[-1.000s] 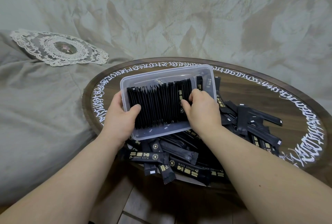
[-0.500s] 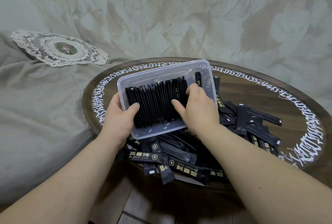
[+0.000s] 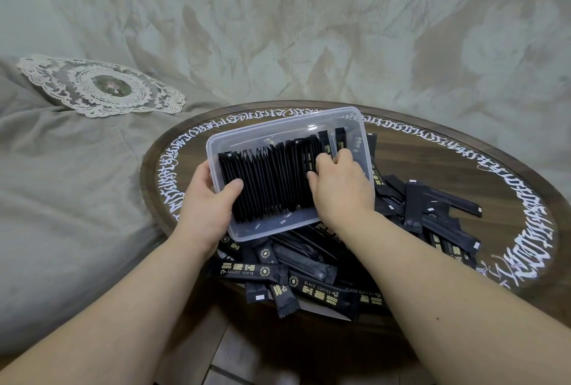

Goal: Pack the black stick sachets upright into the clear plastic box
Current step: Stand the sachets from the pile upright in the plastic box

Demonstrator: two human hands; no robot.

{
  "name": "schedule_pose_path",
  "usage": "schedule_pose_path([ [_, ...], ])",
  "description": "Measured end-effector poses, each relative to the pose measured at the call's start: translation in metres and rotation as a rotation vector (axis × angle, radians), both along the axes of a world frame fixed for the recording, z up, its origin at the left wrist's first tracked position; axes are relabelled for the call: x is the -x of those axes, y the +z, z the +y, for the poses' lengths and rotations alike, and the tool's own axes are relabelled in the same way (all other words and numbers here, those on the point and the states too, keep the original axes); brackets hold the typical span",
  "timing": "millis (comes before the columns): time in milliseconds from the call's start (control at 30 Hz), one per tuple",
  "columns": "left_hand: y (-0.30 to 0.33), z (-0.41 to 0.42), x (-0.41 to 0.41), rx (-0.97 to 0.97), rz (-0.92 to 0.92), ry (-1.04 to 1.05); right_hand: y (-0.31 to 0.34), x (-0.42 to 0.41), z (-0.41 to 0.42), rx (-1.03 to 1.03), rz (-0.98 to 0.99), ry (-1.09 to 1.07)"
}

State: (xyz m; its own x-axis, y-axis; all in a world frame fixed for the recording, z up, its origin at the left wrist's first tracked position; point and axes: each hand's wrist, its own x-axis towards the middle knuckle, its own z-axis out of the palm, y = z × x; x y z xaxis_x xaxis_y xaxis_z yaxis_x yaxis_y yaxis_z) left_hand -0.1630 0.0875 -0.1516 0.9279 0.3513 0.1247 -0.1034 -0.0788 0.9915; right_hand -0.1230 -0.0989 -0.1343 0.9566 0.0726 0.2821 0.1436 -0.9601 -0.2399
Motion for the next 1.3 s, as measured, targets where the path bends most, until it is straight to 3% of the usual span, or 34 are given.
schedule_pose_path([
  [567, 0.0013, 0.0006, -0.0002, -0.002, -0.008, -0.007, -0.0067, -0.0073, -0.0106, -0.213, 0.058, 0.099],
  [767, -0.0009, 0.0011, -0.0016, 0.001, -0.008, -0.014, -0.0074, -0.0077, -0.0063, -0.12, 0.086, 0.069],
  [1100, -0.0015, 0.0011, -0.0016, -0.018, -0.007, -0.024, -0.003, -0.0076, -0.0071, -0.006, -0.032, -0.041],
  [1300, -0.0024, 0.0021, -0.0027, -0.025, -0.015, -0.012, -0.0028, -0.0035, -0.0085, 0.007, -0.041, 0.008],
])
